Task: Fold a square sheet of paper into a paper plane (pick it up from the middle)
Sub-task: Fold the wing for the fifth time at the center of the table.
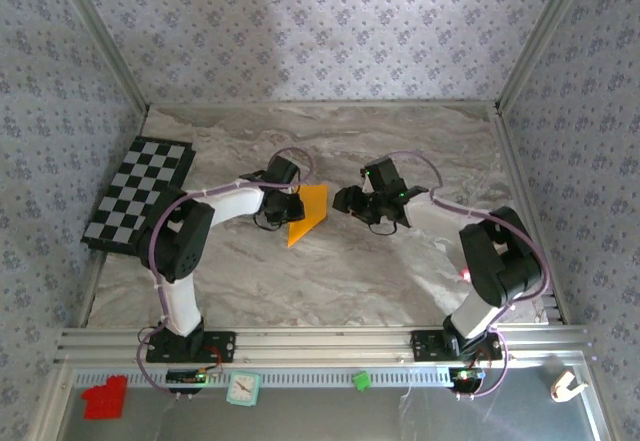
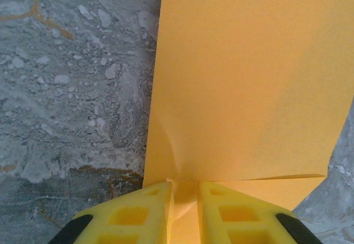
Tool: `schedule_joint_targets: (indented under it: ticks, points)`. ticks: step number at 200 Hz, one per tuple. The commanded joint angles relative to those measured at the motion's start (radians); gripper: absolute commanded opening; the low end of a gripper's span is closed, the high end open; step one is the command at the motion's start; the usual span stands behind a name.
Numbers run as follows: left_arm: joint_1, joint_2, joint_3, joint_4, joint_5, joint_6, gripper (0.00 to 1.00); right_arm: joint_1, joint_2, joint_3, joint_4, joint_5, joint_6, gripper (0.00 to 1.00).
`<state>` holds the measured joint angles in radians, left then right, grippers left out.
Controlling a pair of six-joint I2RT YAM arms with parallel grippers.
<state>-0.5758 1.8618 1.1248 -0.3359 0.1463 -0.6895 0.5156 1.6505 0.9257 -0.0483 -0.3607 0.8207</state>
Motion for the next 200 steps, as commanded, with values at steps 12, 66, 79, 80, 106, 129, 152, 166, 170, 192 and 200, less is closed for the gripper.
schedule_joint_targets:
  ticks: [12, 66, 79, 80, 106, 129, 152, 166, 170, 192, 200]
  points:
    - [0.007, 0.012, -0.044, -0.032, 0.027, -0.001, 0.19, 0.038, 0.086, 0.042, 0.044, -0.028, 0.148, 0.49]
    - [0.013, 0.010, -0.058, -0.029, 0.027, -0.008, 0.17, 0.062, 0.191, 0.095, 0.076, -0.044, 0.212, 0.41]
    - [0.012, 0.010, -0.060, -0.029, 0.030, -0.007, 0.17, 0.064, 0.210, 0.109, 0.079, -0.049, 0.215, 0.39]
    - [0.011, 0.010, -0.060, -0.028, 0.029, -0.007, 0.17, 0.064, 0.212, 0.110, 0.078, -0.051, 0.215, 0.39]
    - [0.014, 0.009, -0.060, -0.028, 0.027, -0.006, 0.16, 0.067, 0.248, 0.139, 0.068, -0.064, 0.221, 0.37]
    - [0.014, 0.010, -0.064, -0.027, 0.027, -0.008, 0.16, 0.071, 0.265, 0.152, 0.050, -0.062, 0.221, 0.36]
    - [0.014, 0.011, -0.065, -0.025, 0.029, -0.007, 0.16, 0.075, 0.271, 0.159, 0.035, -0.059, 0.218, 0.36]
    - [0.014, 0.012, -0.065, -0.026, 0.031, -0.008, 0.16, 0.074, 0.281, 0.164, 0.044, -0.085, 0.216, 0.36]
    - [0.014, 0.011, -0.066, -0.026, 0.031, -0.008, 0.16, 0.075, 0.285, 0.166, 0.050, -0.095, 0.216, 0.36]
    - [0.016, 0.008, -0.065, -0.029, 0.029, -0.008, 0.16, 0.076, 0.301, 0.167, 0.107, -0.147, 0.230, 0.33]
    - [0.016, 0.005, -0.064, -0.028, 0.029, -0.008, 0.16, 0.077, 0.303, 0.162, 0.132, -0.165, 0.237, 0.32]
